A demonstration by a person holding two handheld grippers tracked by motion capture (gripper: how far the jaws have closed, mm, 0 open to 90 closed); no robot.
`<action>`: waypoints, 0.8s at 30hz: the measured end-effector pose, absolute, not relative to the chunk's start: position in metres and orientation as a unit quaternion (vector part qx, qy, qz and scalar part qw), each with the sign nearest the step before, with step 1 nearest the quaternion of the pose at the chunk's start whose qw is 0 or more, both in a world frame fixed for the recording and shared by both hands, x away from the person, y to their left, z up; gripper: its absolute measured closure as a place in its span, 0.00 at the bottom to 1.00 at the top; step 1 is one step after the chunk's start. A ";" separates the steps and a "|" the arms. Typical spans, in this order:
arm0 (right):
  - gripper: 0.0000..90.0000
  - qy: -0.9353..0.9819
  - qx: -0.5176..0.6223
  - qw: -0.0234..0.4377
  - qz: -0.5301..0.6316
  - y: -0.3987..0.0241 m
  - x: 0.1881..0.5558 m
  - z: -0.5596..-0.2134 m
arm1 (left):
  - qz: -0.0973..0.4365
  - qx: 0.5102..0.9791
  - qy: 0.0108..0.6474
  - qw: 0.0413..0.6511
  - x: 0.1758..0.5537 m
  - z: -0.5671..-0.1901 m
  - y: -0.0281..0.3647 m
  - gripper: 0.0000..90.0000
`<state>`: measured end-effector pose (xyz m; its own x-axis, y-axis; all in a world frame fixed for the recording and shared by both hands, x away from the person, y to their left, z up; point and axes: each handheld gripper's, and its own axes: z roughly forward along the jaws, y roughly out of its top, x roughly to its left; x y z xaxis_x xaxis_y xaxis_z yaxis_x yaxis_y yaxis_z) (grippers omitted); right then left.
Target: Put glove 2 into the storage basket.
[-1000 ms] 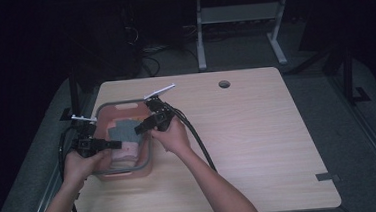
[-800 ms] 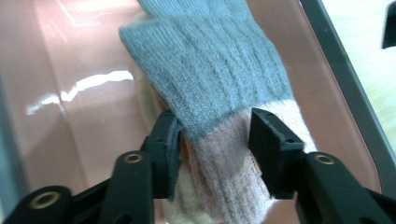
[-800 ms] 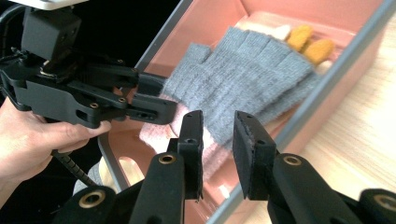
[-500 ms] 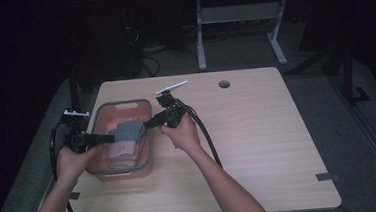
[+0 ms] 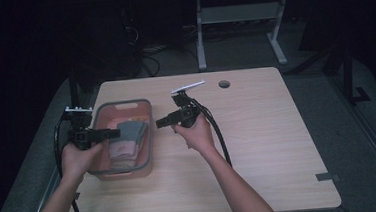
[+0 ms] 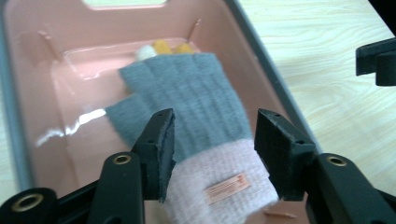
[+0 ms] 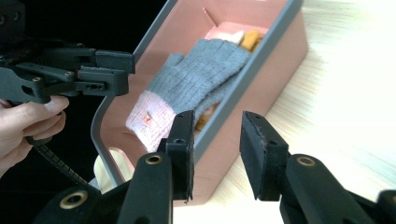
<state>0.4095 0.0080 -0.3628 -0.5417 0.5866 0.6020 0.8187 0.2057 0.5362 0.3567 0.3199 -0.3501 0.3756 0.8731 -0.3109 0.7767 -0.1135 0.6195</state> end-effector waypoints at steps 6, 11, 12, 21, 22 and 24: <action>0.69 -0.757 -0.465 0.135 -0.439 -0.006 0.408 -0.362 | 0.062 0.742 0.545 0.385 0.359 -0.345 0.307 0.50; 0.67 -0.755 -0.468 0.128 -0.441 -0.019 0.408 -0.362 | 0.059 0.746 0.532 0.395 0.359 -0.342 0.294 0.48; 0.67 -0.755 -0.468 0.128 -0.441 -0.019 0.408 -0.362 | 0.059 0.746 0.532 0.395 0.359 -0.342 0.294 0.47; 0.65 -0.750 -0.475 0.122 -0.444 -0.032 0.406 -0.360 | 0.055 0.752 0.518 0.404 0.358 -0.338 0.278 0.45; 0.64 -0.750 -0.476 0.121 -0.444 -0.033 0.405 -0.359 | 0.053 0.752 0.518 0.404 0.359 -0.338 0.276 0.44; 0.64 -0.749 -0.478 0.121 -0.444 -0.037 0.404 -0.359 | 0.052 0.756 0.513 0.403 0.359 -0.339 0.273 0.44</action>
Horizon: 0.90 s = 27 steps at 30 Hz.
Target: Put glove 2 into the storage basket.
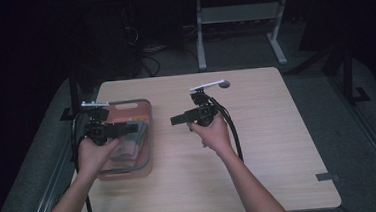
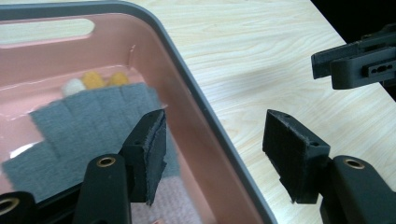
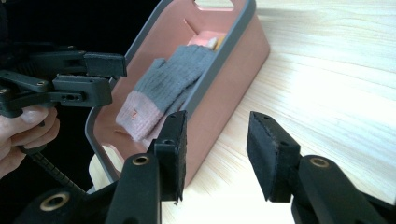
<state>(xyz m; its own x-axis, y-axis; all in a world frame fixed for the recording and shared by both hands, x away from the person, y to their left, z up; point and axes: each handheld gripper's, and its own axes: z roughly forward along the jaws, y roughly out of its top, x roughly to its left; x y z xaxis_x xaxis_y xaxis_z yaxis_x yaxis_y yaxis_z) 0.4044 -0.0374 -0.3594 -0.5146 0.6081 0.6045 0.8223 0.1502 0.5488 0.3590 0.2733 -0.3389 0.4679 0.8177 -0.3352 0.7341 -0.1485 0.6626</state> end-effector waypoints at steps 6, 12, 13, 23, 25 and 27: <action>0.62 -0.745 -0.485 0.120 -0.442 -0.051 0.403 -0.363 | 0.043 0.755 0.507 0.413 0.359 -0.339 0.260 0.42; 0.61 -0.743 -0.490 0.116 -0.440 -0.063 0.400 -0.366 | 0.041 0.762 0.492 0.418 0.359 -0.336 0.247 0.41; 0.61 -0.743 -0.491 0.113 -0.440 -0.067 0.399 -0.367 | 0.038 0.764 0.487 0.422 0.358 -0.335 0.243 0.41; 0.59 -0.738 -0.502 0.113 -0.436 -0.082 0.396 -0.371 | 0.030 0.773 0.471 0.424 0.356 -0.337 0.227 0.40; 0.59 -0.736 -0.505 0.115 -0.436 -0.085 0.395 -0.371 | 0.029 0.775 0.468 0.424 0.356 -0.337 0.224 0.39; 0.58 -0.736 -0.506 0.113 -0.436 -0.087 0.395 -0.372 | 0.024 0.776 0.466 0.424 0.356 -0.338 0.221 0.39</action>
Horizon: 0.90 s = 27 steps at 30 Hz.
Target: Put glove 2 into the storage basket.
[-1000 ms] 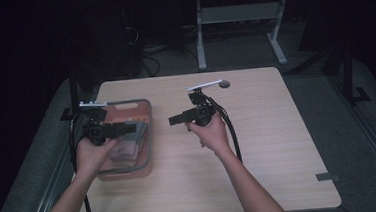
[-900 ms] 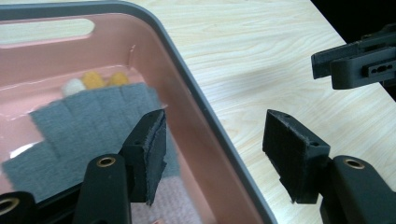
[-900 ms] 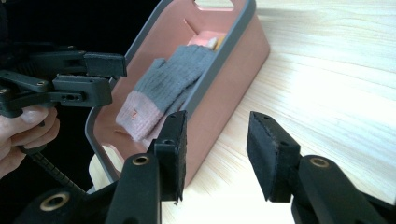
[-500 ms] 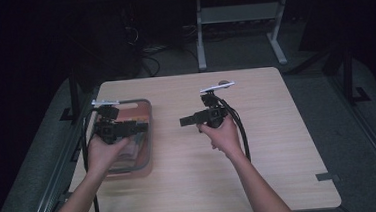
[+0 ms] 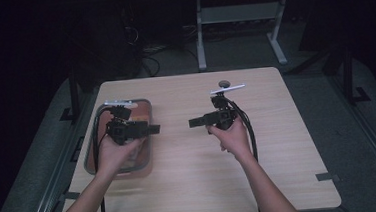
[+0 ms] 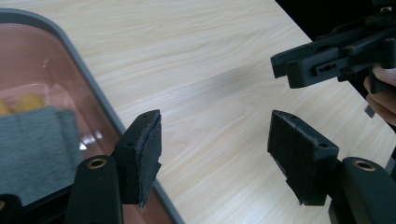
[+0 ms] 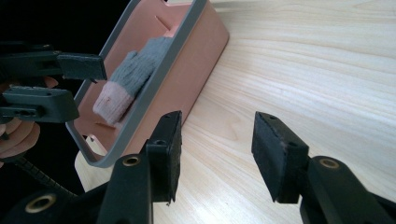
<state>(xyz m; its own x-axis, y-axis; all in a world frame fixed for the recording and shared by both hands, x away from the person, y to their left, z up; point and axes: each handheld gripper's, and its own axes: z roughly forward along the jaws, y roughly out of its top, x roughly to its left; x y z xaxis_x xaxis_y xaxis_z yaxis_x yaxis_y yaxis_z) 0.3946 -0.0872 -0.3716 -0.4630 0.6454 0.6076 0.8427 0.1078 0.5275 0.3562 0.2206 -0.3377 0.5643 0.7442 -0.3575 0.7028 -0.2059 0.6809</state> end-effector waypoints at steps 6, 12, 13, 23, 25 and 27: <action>0.57 -0.731 -0.513 0.113 -0.435 -0.097 0.393 -0.375 | 0.021 0.780 0.459 0.424 0.355 -0.338 0.210 0.38; 0.54 -0.730 -0.517 0.112 -0.433 -0.107 0.391 -0.379 | 0.023 0.789 0.448 0.419 0.353 -0.339 0.198 0.38; 0.54 -0.730 -0.517 0.112 -0.433 -0.107 0.391 -0.379 | 0.023 0.789 0.448 0.419 0.353 -0.339 0.198 0.38; 0.52 -0.725 -0.527 0.111 -0.429 -0.124 0.387 -0.386 | 0.012 0.798 0.437 0.416 0.350 -0.344 0.180 0.36; 0.51 -0.725 -0.527 0.109 -0.429 -0.127 0.387 -0.388 | 0.006 0.796 0.438 0.419 0.350 -0.345 0.177 0.34; 0.50 -0.726 -0.528 0.108 -0.427 -0.129 0.386 -0.389 | 0.007 0.798 0.435 0.417 0.350 -0.346 0.174 0.34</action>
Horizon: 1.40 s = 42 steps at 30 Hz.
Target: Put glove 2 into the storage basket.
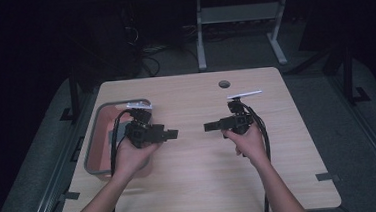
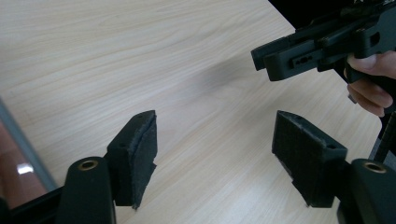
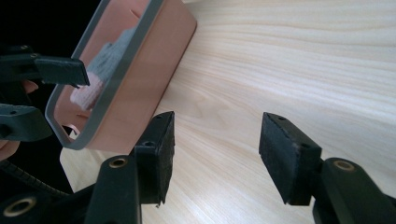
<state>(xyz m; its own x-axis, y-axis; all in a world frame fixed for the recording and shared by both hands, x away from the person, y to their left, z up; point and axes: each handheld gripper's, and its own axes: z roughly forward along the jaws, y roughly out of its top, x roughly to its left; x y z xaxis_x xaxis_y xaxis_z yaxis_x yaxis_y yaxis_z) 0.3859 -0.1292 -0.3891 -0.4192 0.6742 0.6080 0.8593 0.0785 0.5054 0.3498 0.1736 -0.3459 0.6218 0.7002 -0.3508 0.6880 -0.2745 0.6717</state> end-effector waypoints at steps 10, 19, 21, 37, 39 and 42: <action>0.49 -0.721 -0.535 0.105 -0.427 -0.145 0.382 -0.391 | 0.002 0.802 0.428 0.417 0.346 -0.350 0.160 0.30; 0.48 -0.721 -0.541 0.107 -0.419 -0.160 0.376 -0.400 | -0.003 0.808 0.417 0.417 0.341 -0.357 0.149 0.29; 0.47 -0.720 -0.542 0.108 -0.419 -0.161 0.375 -0.401 | -0.005 0.807 0.418 0.417 0.341 -0.358 0.147 0.29; 0.46 -0.716 -0.548 0.108 -0.418 -0.182 0.365 -0.411 | -0.019 0.813 0.400 0.424 0.329 -0.369 0.127 0.27; 0.46 -0.717 -0.551 0.108 -0.414 -0.183 0.364 -0.413 | -0.021 0.815 0.396 0.423 0.328 -0.371 0.125 0.27; 0.46 -0.718 -0.551 0.107 -0.412 -0.187 0.362 -0.417 | -0.026 0.814 0.394 0.426 0.325 -0.374 0.120 0.27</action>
